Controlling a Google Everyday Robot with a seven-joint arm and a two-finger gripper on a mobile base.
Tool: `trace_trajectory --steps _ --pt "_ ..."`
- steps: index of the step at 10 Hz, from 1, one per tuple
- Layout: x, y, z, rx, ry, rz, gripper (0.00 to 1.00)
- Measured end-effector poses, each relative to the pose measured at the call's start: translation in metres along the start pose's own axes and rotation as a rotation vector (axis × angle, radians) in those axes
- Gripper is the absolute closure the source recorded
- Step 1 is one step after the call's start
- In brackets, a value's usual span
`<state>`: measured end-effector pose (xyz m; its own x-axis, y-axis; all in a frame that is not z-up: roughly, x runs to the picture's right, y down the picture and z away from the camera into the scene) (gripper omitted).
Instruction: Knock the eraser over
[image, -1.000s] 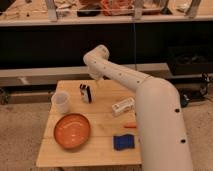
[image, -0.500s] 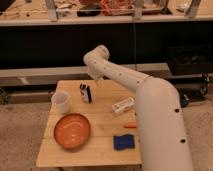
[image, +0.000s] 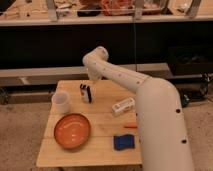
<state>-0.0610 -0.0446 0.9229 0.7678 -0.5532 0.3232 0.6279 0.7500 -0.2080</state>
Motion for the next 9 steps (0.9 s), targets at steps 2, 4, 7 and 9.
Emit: trace_trajectory --steps 2,4,7,9 --pt "-0.012 -0.002 -0.001 0.008 -0.012 -0.027 0.89" --pt "-0.029 -0.012 0.0 0.02 -0.018 -0.055 1.0" --pt "-0.028 -0.006 -0.002 0.03 -0.023 -0.081 1.0" --pt "-0.036 -0.011 -0.001 0.039 -0.027 -0.095 1.0"
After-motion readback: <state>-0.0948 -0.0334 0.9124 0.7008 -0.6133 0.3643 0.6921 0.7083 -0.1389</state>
